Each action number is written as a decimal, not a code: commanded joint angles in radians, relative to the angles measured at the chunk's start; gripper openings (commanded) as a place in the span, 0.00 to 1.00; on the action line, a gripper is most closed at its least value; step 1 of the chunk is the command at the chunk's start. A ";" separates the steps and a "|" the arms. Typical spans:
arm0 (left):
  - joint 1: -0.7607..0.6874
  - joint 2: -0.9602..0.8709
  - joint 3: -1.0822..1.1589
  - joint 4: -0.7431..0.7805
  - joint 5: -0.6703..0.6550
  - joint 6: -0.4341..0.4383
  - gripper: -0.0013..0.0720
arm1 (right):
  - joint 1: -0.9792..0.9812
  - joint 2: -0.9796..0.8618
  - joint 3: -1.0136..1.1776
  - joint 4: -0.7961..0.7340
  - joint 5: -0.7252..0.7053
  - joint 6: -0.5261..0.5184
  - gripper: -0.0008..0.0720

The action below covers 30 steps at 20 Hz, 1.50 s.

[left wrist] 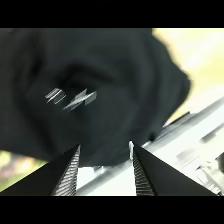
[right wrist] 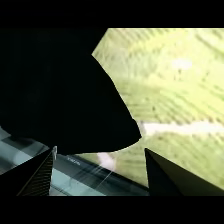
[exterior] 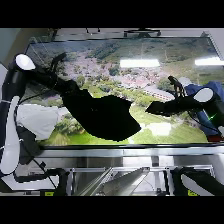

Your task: Fold the shirts.

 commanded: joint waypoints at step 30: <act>0.065 0.178 -0.146 -0.245 0.254 0.169 0.05 | 0.041 0.024 0.045 0.493 -0.199 -0.294 0.04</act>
